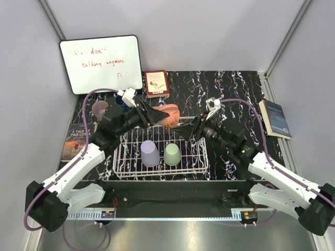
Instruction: Unload the cups from the dish rack
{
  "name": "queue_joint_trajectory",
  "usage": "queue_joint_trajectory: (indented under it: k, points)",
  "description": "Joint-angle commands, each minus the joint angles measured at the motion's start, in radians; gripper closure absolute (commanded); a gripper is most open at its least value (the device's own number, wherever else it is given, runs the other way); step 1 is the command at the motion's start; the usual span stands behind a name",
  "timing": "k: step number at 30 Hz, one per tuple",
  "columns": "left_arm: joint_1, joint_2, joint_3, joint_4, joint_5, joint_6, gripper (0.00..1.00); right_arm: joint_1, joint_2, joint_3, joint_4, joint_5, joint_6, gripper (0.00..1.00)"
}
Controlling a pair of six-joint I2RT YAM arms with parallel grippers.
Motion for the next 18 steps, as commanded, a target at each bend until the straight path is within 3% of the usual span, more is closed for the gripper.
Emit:
queue_joint_trajectory:
  k: [1,10,18]
  points:
    - [0.004,-0.043,0.105,-0.011,-0.051,0.074,1.00,0.004,-0.037,0.050,-0.160,0.122,-0.107,0.28]
    - [0.004,-0.017,0.067,0.124,0.108,-0.015,1.00,0.003,0.012,0.024,-0.071,0.101,-0.116,0.28]
    - [0.002,-0.019,0.032,0.192,0.153,-0.060,1.00,0.003,0.001,0.024,-0.024,0.086,-0.131,0.28]
